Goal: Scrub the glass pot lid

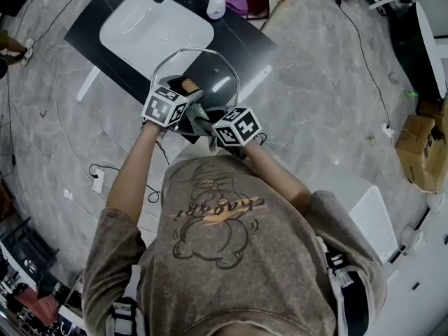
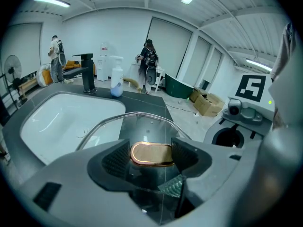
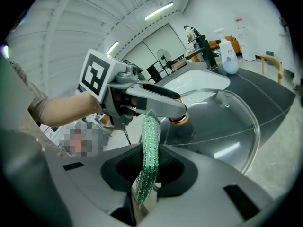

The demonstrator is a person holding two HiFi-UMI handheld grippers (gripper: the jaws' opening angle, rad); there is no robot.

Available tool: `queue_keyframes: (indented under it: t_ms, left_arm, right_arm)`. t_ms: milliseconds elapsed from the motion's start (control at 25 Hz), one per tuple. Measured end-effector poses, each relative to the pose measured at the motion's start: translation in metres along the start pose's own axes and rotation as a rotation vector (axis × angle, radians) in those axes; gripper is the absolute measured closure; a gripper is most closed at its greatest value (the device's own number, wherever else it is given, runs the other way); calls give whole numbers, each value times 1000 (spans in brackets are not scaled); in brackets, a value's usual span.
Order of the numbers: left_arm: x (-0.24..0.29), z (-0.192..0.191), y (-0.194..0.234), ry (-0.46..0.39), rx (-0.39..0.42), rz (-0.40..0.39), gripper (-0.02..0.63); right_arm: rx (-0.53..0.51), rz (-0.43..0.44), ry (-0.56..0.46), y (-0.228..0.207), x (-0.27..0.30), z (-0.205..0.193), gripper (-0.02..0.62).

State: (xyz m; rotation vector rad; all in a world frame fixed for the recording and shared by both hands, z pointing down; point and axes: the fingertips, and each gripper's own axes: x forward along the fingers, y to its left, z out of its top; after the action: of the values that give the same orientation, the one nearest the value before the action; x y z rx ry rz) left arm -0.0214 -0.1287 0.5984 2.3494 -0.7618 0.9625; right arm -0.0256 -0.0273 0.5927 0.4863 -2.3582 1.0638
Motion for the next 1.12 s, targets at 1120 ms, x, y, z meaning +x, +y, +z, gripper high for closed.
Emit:
queue_keyframes:
  t_ms: [1120]
  left_arm:
    - [0, -1, -2, 23, 0, 28, 325]
  right_arm:
    - [3, -206, 90, -70, -38, -13, 508]
